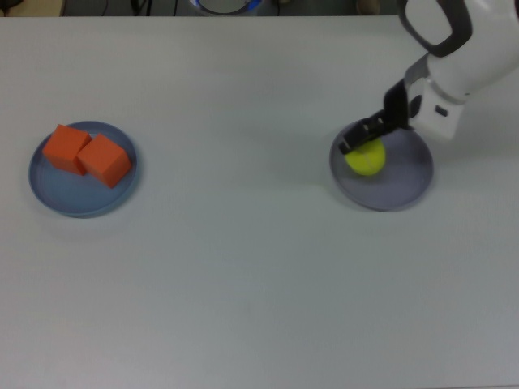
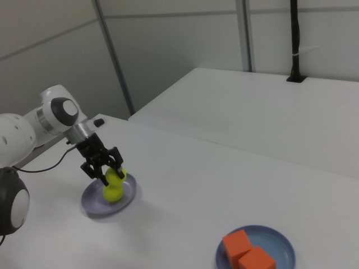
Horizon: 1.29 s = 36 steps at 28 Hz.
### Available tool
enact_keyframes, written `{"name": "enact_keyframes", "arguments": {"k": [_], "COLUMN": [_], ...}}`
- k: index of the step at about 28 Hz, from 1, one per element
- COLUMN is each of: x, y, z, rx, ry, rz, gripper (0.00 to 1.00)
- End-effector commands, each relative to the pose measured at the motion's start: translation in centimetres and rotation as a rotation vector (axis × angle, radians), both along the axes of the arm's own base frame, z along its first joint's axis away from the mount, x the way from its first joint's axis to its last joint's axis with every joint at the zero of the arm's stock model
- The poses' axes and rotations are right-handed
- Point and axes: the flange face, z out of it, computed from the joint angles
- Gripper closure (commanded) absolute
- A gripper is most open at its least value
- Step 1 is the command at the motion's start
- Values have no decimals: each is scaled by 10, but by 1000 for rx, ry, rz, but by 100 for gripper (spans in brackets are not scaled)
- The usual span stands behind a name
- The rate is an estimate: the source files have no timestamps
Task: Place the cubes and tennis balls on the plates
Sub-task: 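Lower the tennis ball onto the lavender plate and open the gripper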
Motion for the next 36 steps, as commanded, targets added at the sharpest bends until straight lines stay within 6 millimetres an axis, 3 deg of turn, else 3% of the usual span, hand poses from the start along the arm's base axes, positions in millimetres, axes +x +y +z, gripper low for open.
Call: {"name": "enact_keyframes", "arguments": {"k": [1, 11, 19, 23, 29, 36], "x": [-5, -23, -21, -17, 1, 12], "y": [27, 53, 52, 40, 6, -12], "z": [-1, -12, -2, 33, 59, 49], "rx": [32, 24, 35, 55, 73, 48], "ry": [-114, -126, -141, -186, -204, -194], "rz": [33, 64, 45, 8, -70, -98], "gripper": [100, 100, 100, 100, 100, 100]}}
